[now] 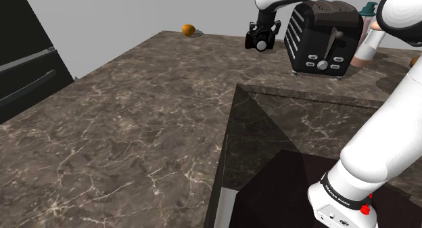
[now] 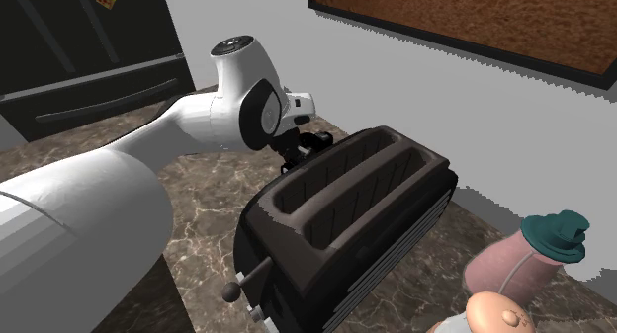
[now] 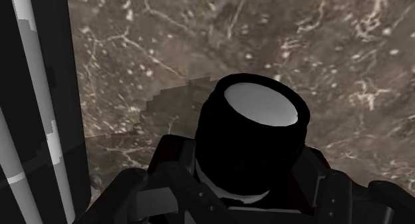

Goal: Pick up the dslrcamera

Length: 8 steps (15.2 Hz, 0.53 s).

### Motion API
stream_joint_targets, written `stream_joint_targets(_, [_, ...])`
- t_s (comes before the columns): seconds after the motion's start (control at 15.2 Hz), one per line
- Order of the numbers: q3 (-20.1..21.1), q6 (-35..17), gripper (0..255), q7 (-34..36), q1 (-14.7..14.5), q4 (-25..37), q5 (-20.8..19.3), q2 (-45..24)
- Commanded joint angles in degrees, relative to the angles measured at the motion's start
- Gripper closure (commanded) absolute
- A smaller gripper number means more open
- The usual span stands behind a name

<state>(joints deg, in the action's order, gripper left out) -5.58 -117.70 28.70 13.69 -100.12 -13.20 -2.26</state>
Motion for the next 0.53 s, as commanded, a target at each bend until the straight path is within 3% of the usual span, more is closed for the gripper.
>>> stream_joint_targets(0.0, [0.0, 0.0, 255, 0.0, 0.0, 0.0, 0.0, 0.0])
stream_joint_targets(0.46, [0.0, 2.9, 255, -0.7, 0.0, 3.0, 0.3, -0.1])
